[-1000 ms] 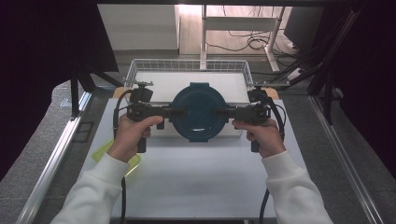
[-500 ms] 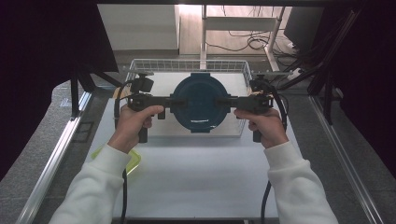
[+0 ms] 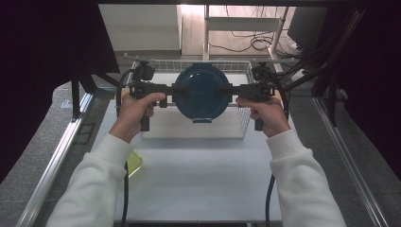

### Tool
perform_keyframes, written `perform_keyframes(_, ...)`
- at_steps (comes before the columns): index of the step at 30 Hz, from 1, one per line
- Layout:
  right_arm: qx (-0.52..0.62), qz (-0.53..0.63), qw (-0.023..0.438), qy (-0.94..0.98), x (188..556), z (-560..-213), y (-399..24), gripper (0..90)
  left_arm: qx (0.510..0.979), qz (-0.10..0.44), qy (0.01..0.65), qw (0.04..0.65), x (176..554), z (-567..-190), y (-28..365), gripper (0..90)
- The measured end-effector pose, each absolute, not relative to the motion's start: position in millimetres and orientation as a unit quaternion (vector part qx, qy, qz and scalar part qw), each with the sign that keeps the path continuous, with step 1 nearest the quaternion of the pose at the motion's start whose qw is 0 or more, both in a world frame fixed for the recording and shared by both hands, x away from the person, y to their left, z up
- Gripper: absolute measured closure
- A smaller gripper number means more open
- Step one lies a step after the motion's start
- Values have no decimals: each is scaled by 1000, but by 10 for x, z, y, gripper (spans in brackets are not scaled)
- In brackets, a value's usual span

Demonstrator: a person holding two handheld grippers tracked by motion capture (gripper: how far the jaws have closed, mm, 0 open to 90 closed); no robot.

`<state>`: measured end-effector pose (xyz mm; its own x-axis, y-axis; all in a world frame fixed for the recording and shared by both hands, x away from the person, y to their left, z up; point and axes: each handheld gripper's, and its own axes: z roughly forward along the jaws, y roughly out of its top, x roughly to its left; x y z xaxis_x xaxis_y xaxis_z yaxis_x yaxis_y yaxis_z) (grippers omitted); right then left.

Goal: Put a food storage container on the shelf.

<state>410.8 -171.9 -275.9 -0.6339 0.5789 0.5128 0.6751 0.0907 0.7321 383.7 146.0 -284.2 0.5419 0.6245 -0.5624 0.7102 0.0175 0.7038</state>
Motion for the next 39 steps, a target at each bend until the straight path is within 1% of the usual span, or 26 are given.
perform_keyframes(10,-429,-520,49,-737,4306,-2648,-1697,392,701,-44,475,531,4036,-2750,1484,395)
perform_keyframes(20,-436,-521,55,-732,4459,-2646,-1644,392,693,-42,482,534,4172,-2748,1537,394)
perform_keyframes(33,-441,-508,58,-738,4676,-2683,-1530,392,685,-60,494,533,4354,-2862,1646,394)
perform_keyframes(39,-454,-498,71,-736,4779,-2789,-1503,384,678,-70,508,527,4442,-2998,1647,394)
